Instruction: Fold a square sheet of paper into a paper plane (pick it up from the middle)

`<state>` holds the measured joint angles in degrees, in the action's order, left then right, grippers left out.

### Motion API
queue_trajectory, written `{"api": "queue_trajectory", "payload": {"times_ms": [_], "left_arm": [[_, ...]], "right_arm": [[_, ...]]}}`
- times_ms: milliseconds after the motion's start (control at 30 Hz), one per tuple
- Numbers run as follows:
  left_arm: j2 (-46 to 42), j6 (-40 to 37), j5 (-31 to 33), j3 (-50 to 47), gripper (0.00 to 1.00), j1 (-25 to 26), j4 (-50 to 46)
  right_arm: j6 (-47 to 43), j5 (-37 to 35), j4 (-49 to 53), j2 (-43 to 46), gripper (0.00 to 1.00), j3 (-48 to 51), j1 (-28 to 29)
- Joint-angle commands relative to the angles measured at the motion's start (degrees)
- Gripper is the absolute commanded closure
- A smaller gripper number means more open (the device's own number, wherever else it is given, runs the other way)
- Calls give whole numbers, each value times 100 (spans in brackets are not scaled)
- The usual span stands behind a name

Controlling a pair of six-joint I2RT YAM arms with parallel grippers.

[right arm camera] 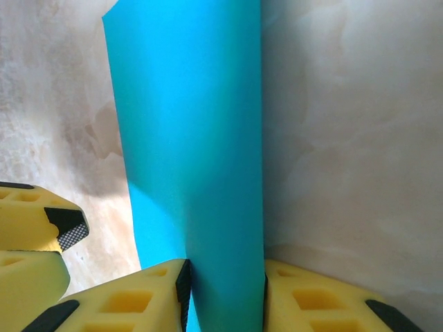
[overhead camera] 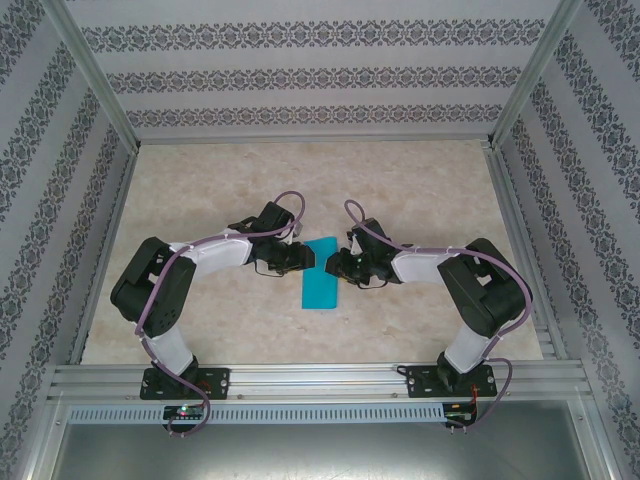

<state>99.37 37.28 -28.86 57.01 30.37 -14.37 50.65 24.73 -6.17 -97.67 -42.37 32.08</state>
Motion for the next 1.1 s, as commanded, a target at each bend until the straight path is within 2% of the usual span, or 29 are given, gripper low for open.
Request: {"api": "queue_trajectory", "payload": {"times_ms": [0,433,700,1067], "left_arm": [[-105,-134,-137,142,56,58,-128],[44,-108,-244,187,58,74,-9],[-120,-405,125,405,58,65,-543],[-213,-510,501,490,58,26,-803]], "right_arm": [[-172,-434,459,-103,68,-59,18],[-192,-437,477,-147,70,-65,27],[-205,-400,477,-174,70,-61,18],[-170,-315,364,-165,70,-17,-13]]}}
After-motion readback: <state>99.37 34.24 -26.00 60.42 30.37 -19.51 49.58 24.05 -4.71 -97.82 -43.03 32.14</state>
